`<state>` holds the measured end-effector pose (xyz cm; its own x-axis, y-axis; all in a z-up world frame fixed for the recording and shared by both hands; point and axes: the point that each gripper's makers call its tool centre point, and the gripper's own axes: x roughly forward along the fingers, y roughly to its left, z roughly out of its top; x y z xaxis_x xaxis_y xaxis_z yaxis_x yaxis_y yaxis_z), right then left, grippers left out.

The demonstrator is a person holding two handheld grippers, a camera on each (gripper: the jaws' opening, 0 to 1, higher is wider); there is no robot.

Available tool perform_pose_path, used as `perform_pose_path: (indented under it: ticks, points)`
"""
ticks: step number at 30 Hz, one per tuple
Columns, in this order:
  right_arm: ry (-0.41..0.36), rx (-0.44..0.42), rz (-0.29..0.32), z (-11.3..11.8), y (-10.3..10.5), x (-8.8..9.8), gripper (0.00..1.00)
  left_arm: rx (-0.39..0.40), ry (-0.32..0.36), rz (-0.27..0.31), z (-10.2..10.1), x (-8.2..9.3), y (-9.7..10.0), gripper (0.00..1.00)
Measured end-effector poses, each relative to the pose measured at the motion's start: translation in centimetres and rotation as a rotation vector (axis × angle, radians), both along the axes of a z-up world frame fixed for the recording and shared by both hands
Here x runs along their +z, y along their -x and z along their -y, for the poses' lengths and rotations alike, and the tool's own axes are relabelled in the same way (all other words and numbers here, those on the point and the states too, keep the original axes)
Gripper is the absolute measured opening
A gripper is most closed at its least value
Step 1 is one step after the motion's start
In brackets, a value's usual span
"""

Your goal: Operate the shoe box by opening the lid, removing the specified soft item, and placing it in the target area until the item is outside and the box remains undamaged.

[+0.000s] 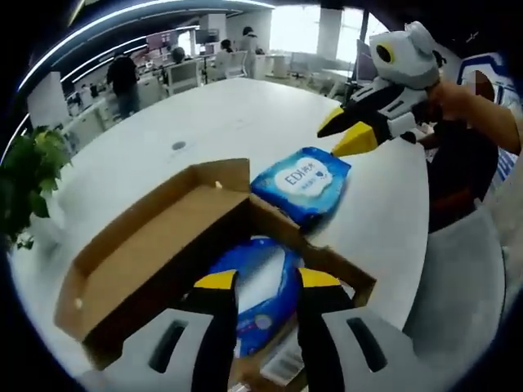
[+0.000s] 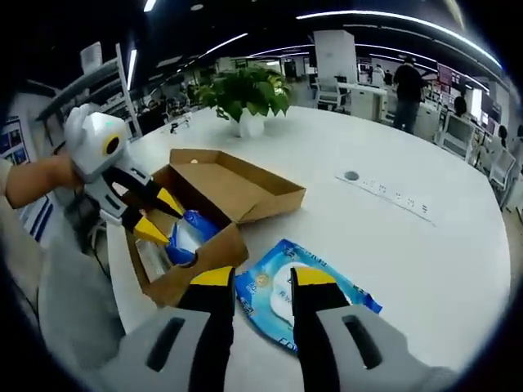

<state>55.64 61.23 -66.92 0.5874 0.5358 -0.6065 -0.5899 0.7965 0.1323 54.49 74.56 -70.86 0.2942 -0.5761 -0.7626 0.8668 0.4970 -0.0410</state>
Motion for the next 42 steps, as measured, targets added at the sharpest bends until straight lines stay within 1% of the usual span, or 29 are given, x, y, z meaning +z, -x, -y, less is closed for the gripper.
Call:
perform_pose_path:
  ticks: [3,8,11,14,16,19,22,26,30,34,36,39,42]
  points:
    - [0.002,0.034,0.002,-1.2,0.0,0.1,0.24,-0.025,-0.016,-0.011,-0.7,-0.4,0.1,0.26]
    - [0.013,0.093,0.002,-3.1,0.0,-0.1,0.24,-0.079,-0.034,-0.002,-1.4,-0.8,0.1,0.27]
    - [0.032,0.132,0.011,-4.3,-0.1,-0.3,0.24,-0.128,-0.049,0.002,-1.7,-1.1,0.4,0.27]
    - [0.040,0.170,0.018,-5.6,-0.2,-0.4,0.24,-0.173,-0.059,-0.001,-1.8,-1.3,0.7,0.27]
    - [0.042,0.196,0.018,-6.5,-0.3,-0.6,0.24,-0.204,-0.065,0.017,-1.7,-1.4,0.7,0.27]
    - [0.048,0.227,0.010,-7.9,-0.6,-1.2,0.23,-0.231,-0.067,0.025,-1.3,-1.5,0.7,0.26]
    - [0.058,0.253,0.010,-8.9,-0.8,-1.5,0.23,-0.265,-0.079,0.033,-1.0,-1.9,0.7,0.23]
    - [0.080,0.295,0.009,-10.3,-1.1,-2.3,0.22,-0.292,-0.094,0.037,-0.9,-2.2,0.6,0.12]
    - [0.115,0.341,0.017,-11.3,-1.4,-3.1,0.21,-0.308,-0.086,0.031,-0.7,-2.4,0.6,0.10]
    - [0.141,0.367,0.005,-12.0,-1.7,-4.1,0.21,-0.332,-0.079,0.019,-0.5,-2.6,0.7,0.09]
    - [0.159,0.379,-0.002,-12.2,-1.9,-4.8,0.21,-0.340,-0.077,0.009,-0.4,-2.8,0.9,0.08]
    - [0.175,0.396,-0.008,-12.7,-2.0,-5.3,0.20,-0.357,-0.079,0.006,-0.4,-2.9,1.0,0.02]
    - [0.204,0.418,-0.006,-13.2,-2.3,-6.0,0.20,-0.375,-0.084,0.001,-0.5,-3.0,1.2,0.00]
